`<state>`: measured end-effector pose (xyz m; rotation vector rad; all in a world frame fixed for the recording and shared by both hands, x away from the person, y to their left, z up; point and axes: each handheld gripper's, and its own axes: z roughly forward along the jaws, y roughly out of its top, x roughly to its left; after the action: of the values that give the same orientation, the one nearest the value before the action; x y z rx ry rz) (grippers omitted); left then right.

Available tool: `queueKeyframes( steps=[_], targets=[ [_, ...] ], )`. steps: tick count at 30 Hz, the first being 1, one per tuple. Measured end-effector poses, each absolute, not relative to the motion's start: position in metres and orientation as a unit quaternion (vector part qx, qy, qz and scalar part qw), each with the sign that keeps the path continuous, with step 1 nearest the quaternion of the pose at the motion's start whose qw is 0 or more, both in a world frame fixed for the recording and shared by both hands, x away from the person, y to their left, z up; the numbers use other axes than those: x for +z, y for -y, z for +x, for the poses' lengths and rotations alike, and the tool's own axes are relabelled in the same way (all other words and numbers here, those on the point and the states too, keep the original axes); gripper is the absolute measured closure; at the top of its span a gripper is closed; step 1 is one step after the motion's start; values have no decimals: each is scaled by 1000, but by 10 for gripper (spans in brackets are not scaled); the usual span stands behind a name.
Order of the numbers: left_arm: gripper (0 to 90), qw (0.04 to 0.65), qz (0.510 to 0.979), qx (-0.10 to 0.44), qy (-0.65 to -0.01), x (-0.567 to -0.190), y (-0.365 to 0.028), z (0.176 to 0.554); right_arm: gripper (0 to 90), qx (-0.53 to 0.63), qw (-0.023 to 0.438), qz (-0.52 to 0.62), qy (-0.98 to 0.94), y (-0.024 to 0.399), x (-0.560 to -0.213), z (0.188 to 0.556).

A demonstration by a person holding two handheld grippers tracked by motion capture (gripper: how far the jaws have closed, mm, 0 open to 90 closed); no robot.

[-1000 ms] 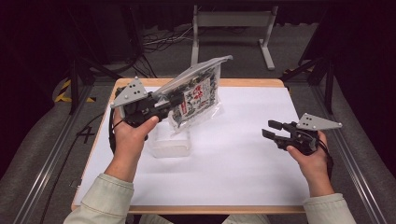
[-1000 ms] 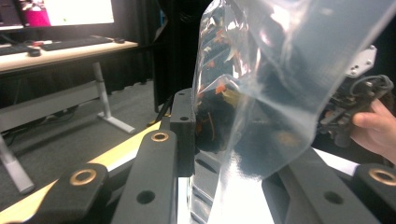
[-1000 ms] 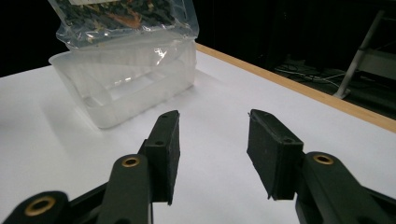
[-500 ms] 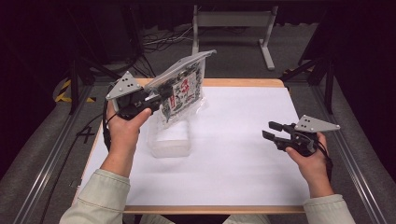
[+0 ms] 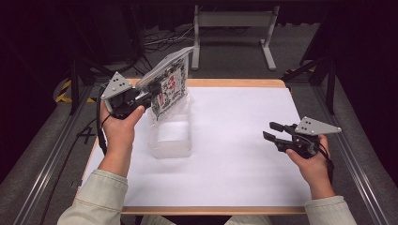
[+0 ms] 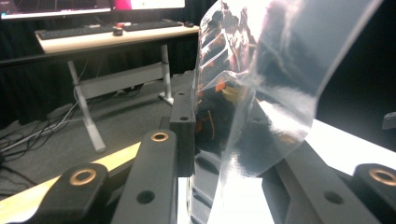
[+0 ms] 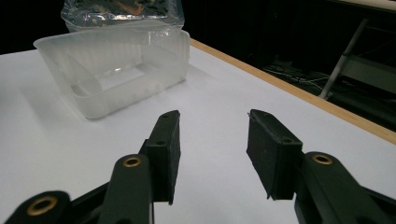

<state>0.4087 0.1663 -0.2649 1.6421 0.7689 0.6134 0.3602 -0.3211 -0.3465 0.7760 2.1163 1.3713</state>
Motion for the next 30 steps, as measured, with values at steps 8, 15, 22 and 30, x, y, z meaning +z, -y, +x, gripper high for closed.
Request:
queueKeyframes(
  steps=[8, 15, 22, 30],
  targets=[
    [727, 568, 705, 257, -337, -277, -163, 414, 552, 505, 248, 283, -777, 320, -347, 361],
    [727, 553, 717, 247, -344, -289, -157, 416, 552, 504, 248, 283, -777, 320, -347, 360],
    [726, 552, 717, 237, -354, -298, -157, 418, 550, 502, 246, 282, -780, 319, -349, 361],
    [725, 539, 723, 227, -367, -310, -159, 423, 547, 503, 244, 283, -780, 319, -351, 362]
  ],
)
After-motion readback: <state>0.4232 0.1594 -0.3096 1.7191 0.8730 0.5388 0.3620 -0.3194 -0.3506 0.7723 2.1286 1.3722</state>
